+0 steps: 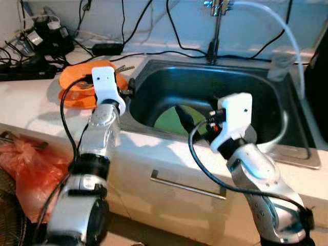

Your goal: Kitchen organization

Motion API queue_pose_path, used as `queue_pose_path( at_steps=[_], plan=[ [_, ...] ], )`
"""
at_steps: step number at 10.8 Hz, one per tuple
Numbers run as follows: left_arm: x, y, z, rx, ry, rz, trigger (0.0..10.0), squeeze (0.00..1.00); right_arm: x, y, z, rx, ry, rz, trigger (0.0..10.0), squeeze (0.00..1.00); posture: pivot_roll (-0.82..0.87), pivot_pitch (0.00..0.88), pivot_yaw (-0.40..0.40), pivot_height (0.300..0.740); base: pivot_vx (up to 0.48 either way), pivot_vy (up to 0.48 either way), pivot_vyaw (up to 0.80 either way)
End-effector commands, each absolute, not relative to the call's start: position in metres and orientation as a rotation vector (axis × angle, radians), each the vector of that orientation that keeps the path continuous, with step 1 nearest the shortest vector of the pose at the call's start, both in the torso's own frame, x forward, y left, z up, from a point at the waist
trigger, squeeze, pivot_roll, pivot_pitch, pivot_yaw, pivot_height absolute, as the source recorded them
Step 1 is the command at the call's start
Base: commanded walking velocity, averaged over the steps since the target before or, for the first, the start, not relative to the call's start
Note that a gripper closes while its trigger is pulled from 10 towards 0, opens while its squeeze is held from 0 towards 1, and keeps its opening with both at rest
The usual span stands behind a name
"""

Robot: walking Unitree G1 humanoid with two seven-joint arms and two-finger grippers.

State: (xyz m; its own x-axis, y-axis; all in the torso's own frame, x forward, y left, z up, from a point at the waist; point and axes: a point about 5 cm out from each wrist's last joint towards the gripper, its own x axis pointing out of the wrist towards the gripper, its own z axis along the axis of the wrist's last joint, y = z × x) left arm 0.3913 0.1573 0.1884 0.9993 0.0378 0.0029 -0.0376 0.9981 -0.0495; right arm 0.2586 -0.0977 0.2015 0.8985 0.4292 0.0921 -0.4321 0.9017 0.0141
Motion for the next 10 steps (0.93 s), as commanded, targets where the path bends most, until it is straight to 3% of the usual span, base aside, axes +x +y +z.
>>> queue_pose_path(
  at_steps=[1,4,7,10],
  plan=[
    [0.396,0.161,0.195,-0.021,-0.025,0.057,10.0,0.0,0.254,-0.096,0.205,0.044,-0.098,0.451,10.0,0.0,-0.07,0.076,0.112,0.74,0.0,0.0,0.0],
    [0.407,0.163,0.2,0.079,-0.036,0.047,10.0,0.0,0.243,-0.094,0.209,0.089,-0.106,0.434,10.0,0.0,-0.08,0.122,0.134,0.74,0.0,0.0,0.0],
    [0.415,0.172,0.21,0.161,-0.023,0.096,10.0,0.0,0.209,-0.075,0.218,0.351,-0.074,0.652,10.0,0.0,-0.13,0.168,0.19,0.74,0.0,0.0,0.0],
    [0.418,0.179,0.221,0.206,-0.048,0.134,10.0,0.0,0.198,-0.072,0.215,0.361,-0.027,0.685,10.0,0.0,-0.15,0.177,0.196,0.74,0.0,0.0,0.0]
  ],
)
